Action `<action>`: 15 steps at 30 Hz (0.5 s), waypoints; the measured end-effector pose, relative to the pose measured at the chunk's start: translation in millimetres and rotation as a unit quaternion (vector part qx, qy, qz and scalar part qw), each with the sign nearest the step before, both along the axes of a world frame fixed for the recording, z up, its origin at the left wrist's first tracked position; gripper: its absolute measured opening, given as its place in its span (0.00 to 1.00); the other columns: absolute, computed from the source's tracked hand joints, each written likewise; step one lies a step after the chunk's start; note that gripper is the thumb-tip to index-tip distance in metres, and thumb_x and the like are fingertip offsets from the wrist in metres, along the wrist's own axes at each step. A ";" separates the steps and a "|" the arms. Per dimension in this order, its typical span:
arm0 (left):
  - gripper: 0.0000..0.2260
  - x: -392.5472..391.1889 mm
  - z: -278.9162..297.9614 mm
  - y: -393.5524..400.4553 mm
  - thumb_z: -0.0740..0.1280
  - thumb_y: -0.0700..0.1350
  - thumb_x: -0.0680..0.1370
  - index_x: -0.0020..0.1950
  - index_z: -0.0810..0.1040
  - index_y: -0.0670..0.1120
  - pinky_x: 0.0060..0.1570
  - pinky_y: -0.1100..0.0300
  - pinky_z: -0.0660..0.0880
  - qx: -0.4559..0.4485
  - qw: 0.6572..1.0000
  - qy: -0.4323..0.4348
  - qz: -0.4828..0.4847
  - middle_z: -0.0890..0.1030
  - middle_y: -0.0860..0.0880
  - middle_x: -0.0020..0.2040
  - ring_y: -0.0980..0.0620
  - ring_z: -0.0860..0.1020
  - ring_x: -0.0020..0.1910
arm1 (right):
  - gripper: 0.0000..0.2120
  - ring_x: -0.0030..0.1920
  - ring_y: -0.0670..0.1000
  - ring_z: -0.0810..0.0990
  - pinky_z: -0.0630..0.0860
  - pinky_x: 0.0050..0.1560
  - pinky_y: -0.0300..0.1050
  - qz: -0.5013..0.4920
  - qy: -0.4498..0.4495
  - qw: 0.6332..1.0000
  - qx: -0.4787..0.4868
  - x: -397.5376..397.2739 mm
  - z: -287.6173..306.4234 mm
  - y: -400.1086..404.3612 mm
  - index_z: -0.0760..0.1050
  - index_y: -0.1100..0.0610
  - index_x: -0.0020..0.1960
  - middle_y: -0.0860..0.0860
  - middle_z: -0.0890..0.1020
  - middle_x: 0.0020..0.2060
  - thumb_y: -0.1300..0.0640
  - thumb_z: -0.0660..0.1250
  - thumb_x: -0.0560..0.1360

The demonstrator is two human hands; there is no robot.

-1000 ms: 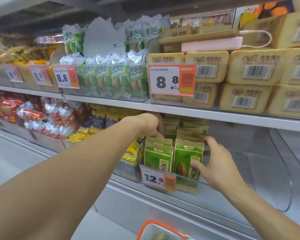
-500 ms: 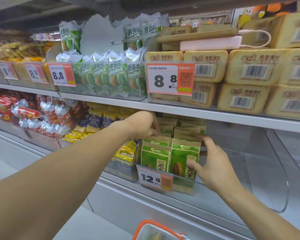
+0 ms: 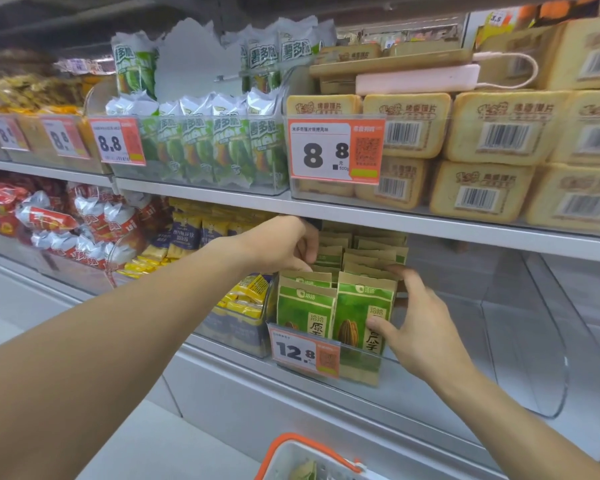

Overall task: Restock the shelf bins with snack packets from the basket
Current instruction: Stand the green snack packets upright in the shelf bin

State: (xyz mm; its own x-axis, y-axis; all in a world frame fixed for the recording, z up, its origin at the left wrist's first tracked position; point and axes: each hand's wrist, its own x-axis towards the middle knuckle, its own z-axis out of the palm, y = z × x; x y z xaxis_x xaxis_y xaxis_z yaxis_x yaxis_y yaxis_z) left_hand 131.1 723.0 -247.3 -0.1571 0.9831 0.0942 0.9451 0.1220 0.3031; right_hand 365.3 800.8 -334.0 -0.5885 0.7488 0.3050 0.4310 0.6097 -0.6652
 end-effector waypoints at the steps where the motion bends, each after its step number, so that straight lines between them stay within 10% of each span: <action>1: 0.06 -0.8 -0.3 -1.2 0.77 0.43 0.72 0.43 0.82 0.45 0.36 0.74 0.71 -0.002 1.000 -0.001 -0.003 0.83 0.52 0.40 0.59 0.79 0.38 | 0.35 0.66 0.51 0.72 0.67 0.58 0.40 0.001 0.000 1.000 -0.001 -0.1 0.1 0.2 0.63 0.45 0.72 0.49 0.77 0.65 0.55 0.78 0.71; 15: 0.04 -2.9 -11.7 -14.8 0.72 0.46 0.77 0.48 0.85 0.48 0.47 0.65 0.76 0.093 0.993 -0.034 0.056 0.85 0.51 0.46 0.58 0.81 0.46 | 0.36 0.66 0.51 0.73 0.67 0.57 0.40 -0.001 -0.004 1.000 -0.010 -0.1 1.9 -1.5 0.64 0.45 0.71 0.49 0.77 0.64 0.55 0.78 0.70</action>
State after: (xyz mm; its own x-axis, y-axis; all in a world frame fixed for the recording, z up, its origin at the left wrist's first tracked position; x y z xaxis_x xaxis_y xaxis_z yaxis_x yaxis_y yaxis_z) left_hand 128.2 708.1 -259.0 -0.2765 0.9256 0.2585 0.9053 0.1606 0.3932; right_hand 365.2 799.3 -332.1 -0.5891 0.7561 0.2852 0.4372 0.5950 -0.6744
